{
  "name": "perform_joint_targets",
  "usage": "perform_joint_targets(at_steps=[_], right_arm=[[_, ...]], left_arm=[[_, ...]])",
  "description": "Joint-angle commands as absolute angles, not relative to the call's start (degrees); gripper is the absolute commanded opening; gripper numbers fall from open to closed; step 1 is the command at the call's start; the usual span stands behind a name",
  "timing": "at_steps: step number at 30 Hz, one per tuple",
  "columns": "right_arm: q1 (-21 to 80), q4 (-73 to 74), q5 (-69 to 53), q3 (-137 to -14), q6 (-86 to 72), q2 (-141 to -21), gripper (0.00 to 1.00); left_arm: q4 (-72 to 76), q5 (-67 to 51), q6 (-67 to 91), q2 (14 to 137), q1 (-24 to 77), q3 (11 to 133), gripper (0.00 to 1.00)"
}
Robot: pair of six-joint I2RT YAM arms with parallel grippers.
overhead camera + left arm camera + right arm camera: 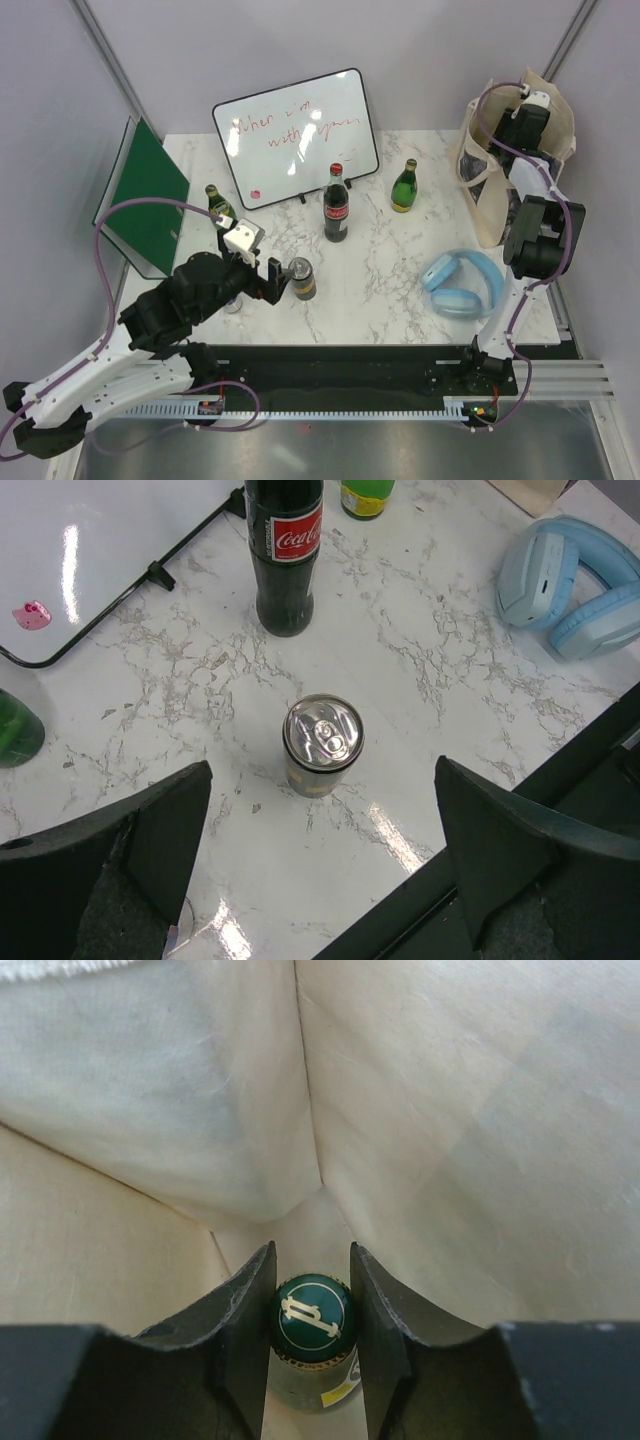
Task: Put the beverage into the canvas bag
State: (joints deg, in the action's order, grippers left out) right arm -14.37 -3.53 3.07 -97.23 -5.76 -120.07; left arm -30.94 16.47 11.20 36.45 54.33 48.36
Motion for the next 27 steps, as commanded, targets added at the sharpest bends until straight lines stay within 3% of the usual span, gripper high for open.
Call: perform_joint_targets(at_steps=[1, 10, 19, 23, 27], right_arm=[[-14.7, -1.9, 5.5, -103.2, -7.2, -115.8, 0.46], [-15.0, 8.7, 3.6, -109.6, -9.5, -109.0, 0.68], [-14.1, 17.5, 1.5, -112.0, -13.3, -99.4, 0.70], [-8.3, 24.4, 3.3, -114.4, -12.6, -95.2, 0.70], [-0.4, 25.8, 5.3, -109.4, -12.0, -89.3, 0.71]], left_arm=[[-28.2, 17.6, 9.2, 36.8, 54.1, 47.9, 1.00], [-28.2, 15.5, 9.4, 36.0, 54.1, 48.3, 1.00], [-28.1, 15.3, 9.7, 34.6, 54.1, 48.1, 0.99], [-28.2, 14.9, 9.8, 34.4, 54.1, 48.2, 0.99], [-28.2, 14.9, 9.8, 33.8, 54.1, 48.3, 1.00]])
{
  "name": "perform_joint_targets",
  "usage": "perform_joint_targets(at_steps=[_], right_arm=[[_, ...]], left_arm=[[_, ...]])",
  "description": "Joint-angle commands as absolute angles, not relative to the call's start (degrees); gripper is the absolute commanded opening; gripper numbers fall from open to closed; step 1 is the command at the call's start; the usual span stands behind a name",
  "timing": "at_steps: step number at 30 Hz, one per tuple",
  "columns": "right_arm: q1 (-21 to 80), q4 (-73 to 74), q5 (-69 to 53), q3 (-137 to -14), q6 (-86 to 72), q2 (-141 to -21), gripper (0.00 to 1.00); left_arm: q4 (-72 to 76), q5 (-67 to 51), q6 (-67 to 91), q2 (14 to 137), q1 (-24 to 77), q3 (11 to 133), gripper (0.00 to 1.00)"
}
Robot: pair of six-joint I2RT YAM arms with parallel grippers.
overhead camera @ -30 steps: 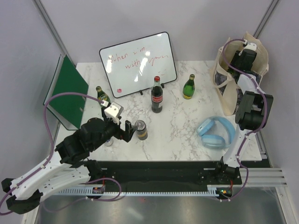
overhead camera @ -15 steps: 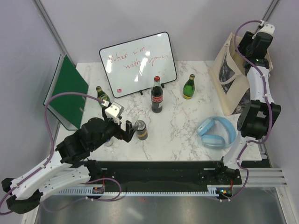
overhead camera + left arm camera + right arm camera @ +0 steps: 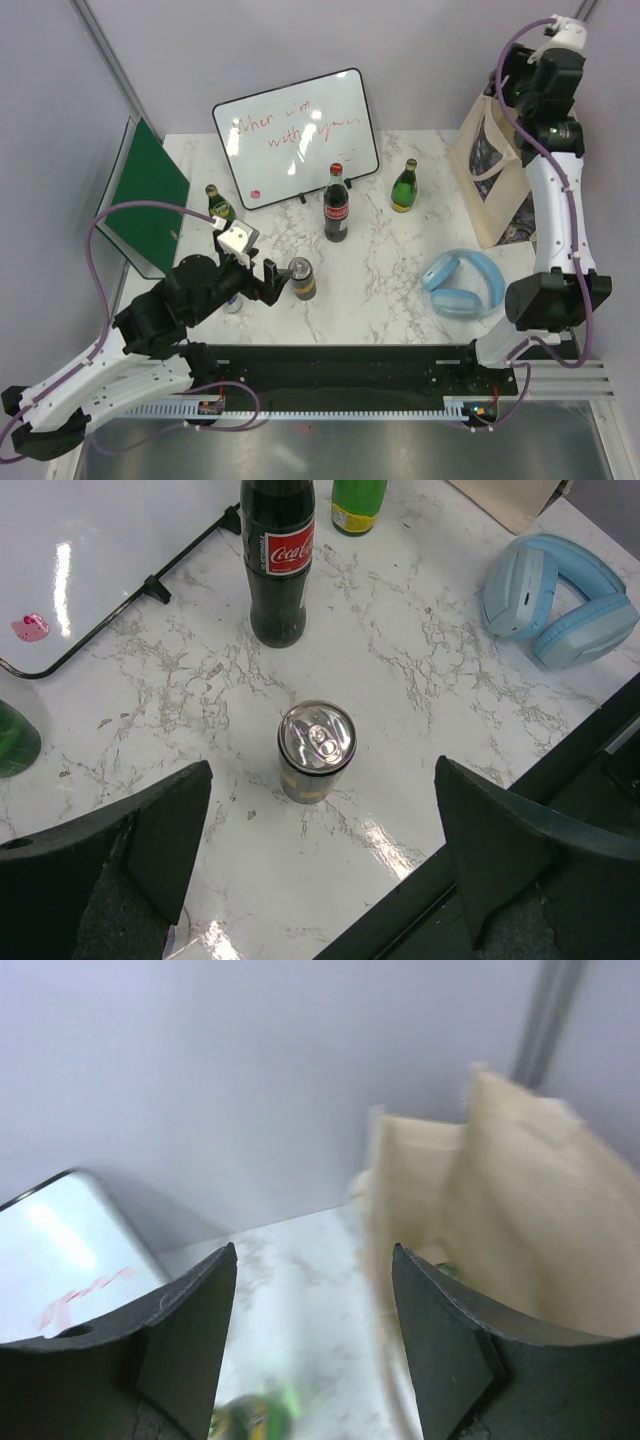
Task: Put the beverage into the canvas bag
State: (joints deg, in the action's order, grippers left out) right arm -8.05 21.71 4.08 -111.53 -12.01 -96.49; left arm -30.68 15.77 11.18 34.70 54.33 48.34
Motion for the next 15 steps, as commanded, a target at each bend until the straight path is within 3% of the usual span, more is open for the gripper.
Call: perform_joint_targets(at_steps=[1, 4, 6, 10, 15], right_arm=[[1.6, 25.9, 5.4, -107.9, -12.1, -88.2, 0.76], [7.0, 25.8, 6.1, -101.0, -13.5, -84.1, 0.80], [9.7, 25.8, 6.4, -96.1, -14.3, -83.1, 0.90], [10.8, 24.5, 5.6, -88.3, -12.5, -86.2, 0.91], [10.9, 25.2, 5.5, -88.9, -10.8, -93.3, 0.92]], left_arm=[[-28.2, 14.9, 9.9, 33.7, 54.1, 48.3, 1.00], [-28.0, 15.2, 10.0, 33.3, 54.1, 48.2, 1.00], [-28.1, 15.4, 10.0, 33.4, 54.1, 48.2, 1.00], [-28.1, 15.5, 10.1, 34.0, 54.1, 48.3, 1.00], [-28.0, 15.7, 10.0, 34.0, 54.1, 48.2, 1.00]])
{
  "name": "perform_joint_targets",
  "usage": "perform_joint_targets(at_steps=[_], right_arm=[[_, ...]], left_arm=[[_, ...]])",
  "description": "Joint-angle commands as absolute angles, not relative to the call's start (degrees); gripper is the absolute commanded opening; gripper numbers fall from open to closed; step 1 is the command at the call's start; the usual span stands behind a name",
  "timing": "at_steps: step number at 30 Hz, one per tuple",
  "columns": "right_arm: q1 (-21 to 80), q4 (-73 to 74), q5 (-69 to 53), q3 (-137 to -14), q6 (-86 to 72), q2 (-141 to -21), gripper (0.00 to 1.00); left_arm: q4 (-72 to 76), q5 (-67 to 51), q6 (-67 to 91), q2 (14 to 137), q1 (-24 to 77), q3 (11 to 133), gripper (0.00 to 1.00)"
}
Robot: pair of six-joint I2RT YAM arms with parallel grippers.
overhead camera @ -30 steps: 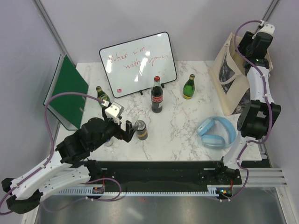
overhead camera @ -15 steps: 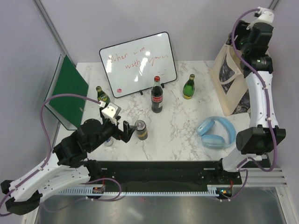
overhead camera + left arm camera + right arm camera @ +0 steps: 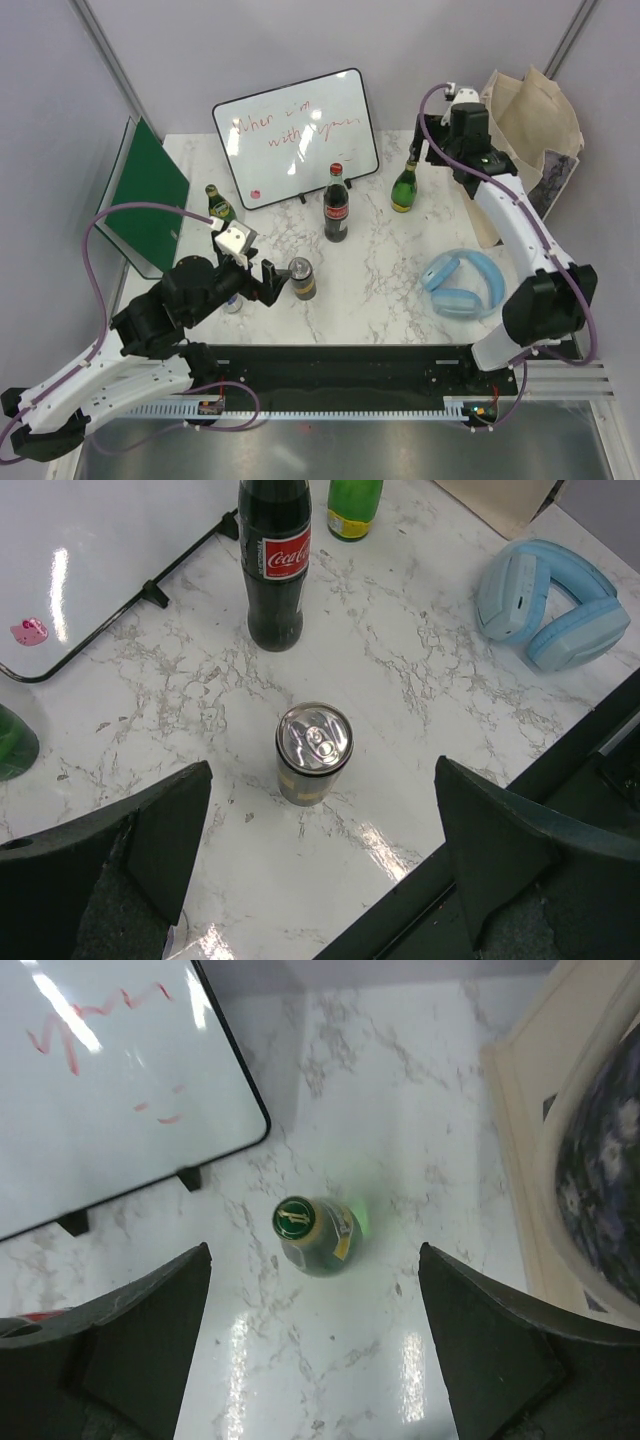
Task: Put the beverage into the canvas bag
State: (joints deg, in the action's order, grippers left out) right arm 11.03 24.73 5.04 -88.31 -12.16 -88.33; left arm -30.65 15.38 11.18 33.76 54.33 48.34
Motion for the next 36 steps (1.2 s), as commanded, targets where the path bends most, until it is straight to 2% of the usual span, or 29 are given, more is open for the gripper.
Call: perform_joint_targets(at_steps=[1, 7, 16, 21, 29, 36], right_arm=[[10.9, 25.3, 4.5, -89.4, -10.8, -94.5, 0.92], [11.0, 22.6, 2.7, -90.7, -10.6, -101.2, 0.85], [11.0, 6.4, 3.5, -81.2, -11.2, -101.9, 0.73], [11.1, 4.7, 4.8, -79.0, -11.4, -102.5, 0.71], [11.1, 0.8, 4.2, -77.8, -10.4, -103.4, 0.54], [12.2, 0.4, 7.1, -76.0, -9.9, -102.1, 0.48]], left_arm=[[-28.0, 15.6, 10.0, 34.1, 54.1, 48.2, 1.00], [-28.0, 15.7, 9.9, 35.0, 54.1, 48.1, 1.00], [-27.6, 14.3, 9.8, 35.6, 54.1, 47.8, 1.00], [-27.9, 14.9, 9.7, 35.6, 54.1, 47.9, 1.00], [-27.7, 15.0, 9.6, 36.0, 54.1, 47.8, 1.00], [-27.7, 15.0, 9.7, 35.3, 54.1, 47.8, 1.00]])
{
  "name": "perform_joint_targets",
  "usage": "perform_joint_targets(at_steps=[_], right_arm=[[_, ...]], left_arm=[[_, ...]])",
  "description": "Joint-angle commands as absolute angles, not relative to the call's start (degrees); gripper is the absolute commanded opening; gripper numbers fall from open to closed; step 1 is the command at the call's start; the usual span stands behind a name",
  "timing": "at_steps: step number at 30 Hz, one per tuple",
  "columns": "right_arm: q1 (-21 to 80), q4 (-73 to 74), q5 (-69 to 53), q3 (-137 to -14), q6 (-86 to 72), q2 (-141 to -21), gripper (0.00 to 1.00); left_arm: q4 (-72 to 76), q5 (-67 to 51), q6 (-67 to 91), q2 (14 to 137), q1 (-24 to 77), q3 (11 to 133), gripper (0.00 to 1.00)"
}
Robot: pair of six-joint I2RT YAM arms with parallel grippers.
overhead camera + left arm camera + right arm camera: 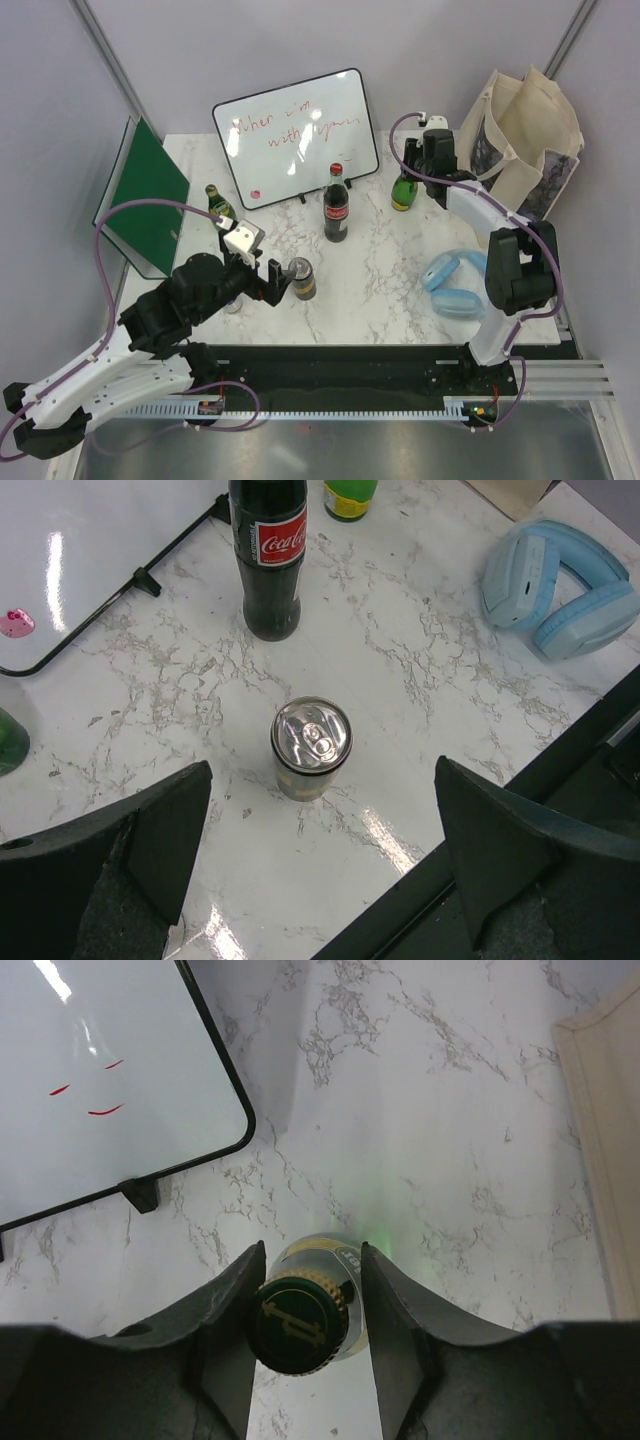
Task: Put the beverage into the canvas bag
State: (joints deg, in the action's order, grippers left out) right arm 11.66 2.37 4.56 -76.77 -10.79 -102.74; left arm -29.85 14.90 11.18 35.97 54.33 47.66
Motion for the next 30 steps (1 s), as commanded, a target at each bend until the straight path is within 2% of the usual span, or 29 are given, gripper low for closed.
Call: perform_joint_targets(at_steps=[1, 3, 6, 7, 9, 14, 23, 30], right_arm=[[12.1, 0.4, 7.1, -76.1, -9.1, -102.0, 0.44], [12.4, -1.7, 7.1, -76.3, -8.4, -102.1, 0.38], [12.6, -1.1, 7.2, -77.4, -7.2, -101.6, 0.23], [12.6, -0.8, 7.2, -77.8, -6.8, -101.1, 0.11], [12.6, -0.2, 7.5, -79.3, -6.5, -99.8, 0.00], [12.7, 8.9, 7.9, -85.8, -5.0, -97.8, 0.00], [12.5, 16.5, 9.7, -92.0, -4.7, -91.9, 0.00], [12.4, 28.3, 11.8, -107.7, -4.5, -93.5, 0.00]], left_arm=[[-27.7, 15.1, 9.6, 35.3, 54.1, 47.8, 1.00], [-27.7, 15.1, 9.6, 35.4, 54.1, 47.8, 1.00], [-27.9, 15.4, 9.6, 35.3, 54.1, 47.8, 1.00], [-27.7, 15.6, 9.6, 35.2, 54.1, 47.8, 1.00], [-27.8, 15.6, 9.6, 35.1, 54.1, 47.8, 1.00], [-27.8, 15.3, 9.7, 35.0, 54.1, 47.8, 1.00], [-27.8, 14.5, 9.7, 34.8, 54.1, 47.7, 1.00], [-27.9, 14.2, 9.8, 35.1, 54.1, 47.7, 1.00]])
